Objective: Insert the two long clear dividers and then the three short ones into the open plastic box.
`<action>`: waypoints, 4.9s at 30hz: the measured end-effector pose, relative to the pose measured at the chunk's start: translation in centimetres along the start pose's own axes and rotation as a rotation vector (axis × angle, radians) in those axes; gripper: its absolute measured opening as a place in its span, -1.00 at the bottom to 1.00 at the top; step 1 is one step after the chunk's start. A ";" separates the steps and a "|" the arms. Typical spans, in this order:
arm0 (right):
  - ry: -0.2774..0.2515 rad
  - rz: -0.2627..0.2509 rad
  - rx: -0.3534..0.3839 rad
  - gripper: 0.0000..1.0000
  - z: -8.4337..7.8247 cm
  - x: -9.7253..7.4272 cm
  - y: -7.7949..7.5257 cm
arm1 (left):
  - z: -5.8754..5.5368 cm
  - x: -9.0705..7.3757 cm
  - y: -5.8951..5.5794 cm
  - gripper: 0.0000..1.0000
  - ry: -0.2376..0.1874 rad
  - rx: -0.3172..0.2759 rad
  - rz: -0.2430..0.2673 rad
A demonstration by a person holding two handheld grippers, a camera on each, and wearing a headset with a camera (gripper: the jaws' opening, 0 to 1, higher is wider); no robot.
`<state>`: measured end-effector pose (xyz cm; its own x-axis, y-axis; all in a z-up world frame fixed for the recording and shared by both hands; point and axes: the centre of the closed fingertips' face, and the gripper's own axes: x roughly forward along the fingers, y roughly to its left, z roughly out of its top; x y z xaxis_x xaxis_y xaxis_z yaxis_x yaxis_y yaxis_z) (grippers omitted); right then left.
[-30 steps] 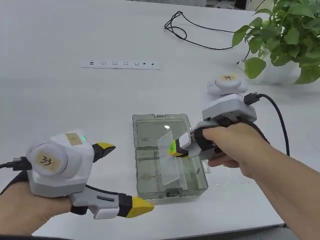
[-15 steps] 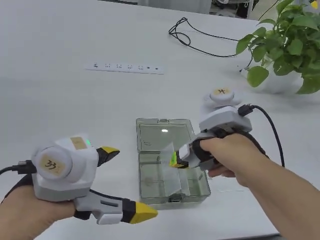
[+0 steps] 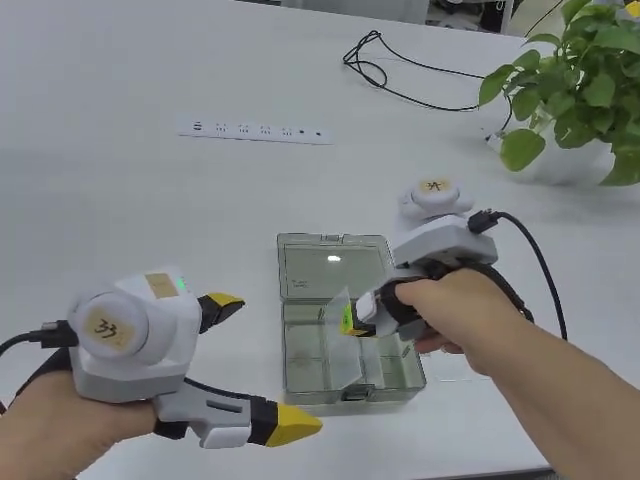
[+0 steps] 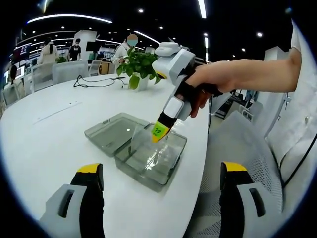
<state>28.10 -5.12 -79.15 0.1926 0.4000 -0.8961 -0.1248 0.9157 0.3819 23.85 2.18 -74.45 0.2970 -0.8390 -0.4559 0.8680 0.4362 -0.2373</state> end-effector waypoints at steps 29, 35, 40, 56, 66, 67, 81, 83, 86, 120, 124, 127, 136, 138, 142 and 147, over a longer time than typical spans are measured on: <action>-0.006 -0.059 -0.148 -0.87 0.2 0.4 0.4 | -0.2 0.4 -0.1 1.00 0.006 -0.011 -0.007; -0.004 -0.087 -0.203 -0.87 0.0 0.7 0.6 | -0.3 0.4 -0.1 1.00 0.007 -0.012 -0.005; 0.000 -0.100 -0.233 -0.87 0.1 0.8 0.7 | -0.4 0.4 -0.1 1.00 0.005 -0.015 -0.003; 0.003 -0.137 -0.329 -0.86 0.2 1.2 1.0 | -0.5 0.3 0.0 1.00 0.003 -0.019 -0.002; 0.001 -0.082 -0.298 -0.85 0.0 2.1 1.0 | -0.6 0.2 0.2 1.00 0.006 -0.021 0.004; -0.002 -0.078 -0.290 -0.85 0.0 2.1 1.0 | -0.6 0.2 0.3 1.00 0.006 -0.022 0.005; -0.016 -0.036 -0.259 -0.83 -0.3 3.1 0.7 | -1.0 0.2 0.6 1.00 0.015 -0.016 0.004; -0.013 -0.032 -0.258 -0.83 -0.5 3.3 0.6 | -1.0 0.2 0.5 1.00 0.016 -0.015 0.002; -0.021 -0.021 -0.250 -0.82 -0.5 3.3 0.7 | -1.1 0.2 0.6 1.00 0.016 -0.012 0.004; -0.230 0.292 -0.451 -0.41 2.1 -5.3 -0.1 | 0.8 -1.0 0.3 1.00 -0.040 -0.042 0.091; -0.228 0.285 -0.555 -0.34 1.5 -6.3 -0.9 | 1.0 -1.2 0.3 1.00 -0.048 -0.044 0.103; -0.209 0.271 -0.680 -0.25 0.8 -7.1 -2.1 | 1.1 -1.3 0.2 1.00 -0.051 -0.047 0.115; -0.103 0.258 -0.943 -0.05 -1.5 -7.3 -5.3 | 1.2 -1.7 -0.3 1.00 -0.065 -0.053 0.128; -0.070 0.248 -1.020 0.01 -2.0 -6.9 -5.9 | 1.0 -1.7 -0.4 1.00 -0.062 -0.055 0.128; -0.013 0.231 -1.118 0.10 -2.8 -6.0 -7.1 | 0.9 -1.8 -0.4 1.00 -0.061 -0.058 0.127; 0.070 0.187 -1.244 0.11 -3.4 -4.8 -9.2 | 0.9 -2.0 -0.2 1.00 -0.063 -0.061 0.131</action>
<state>25.06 -15.63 -79.11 0.0258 0.4819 -0.8759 -0.9823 0.1748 0.0672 23.45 3.47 -72.74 0.4324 -0.7912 -0.4325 0.7950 0.5608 -0.2313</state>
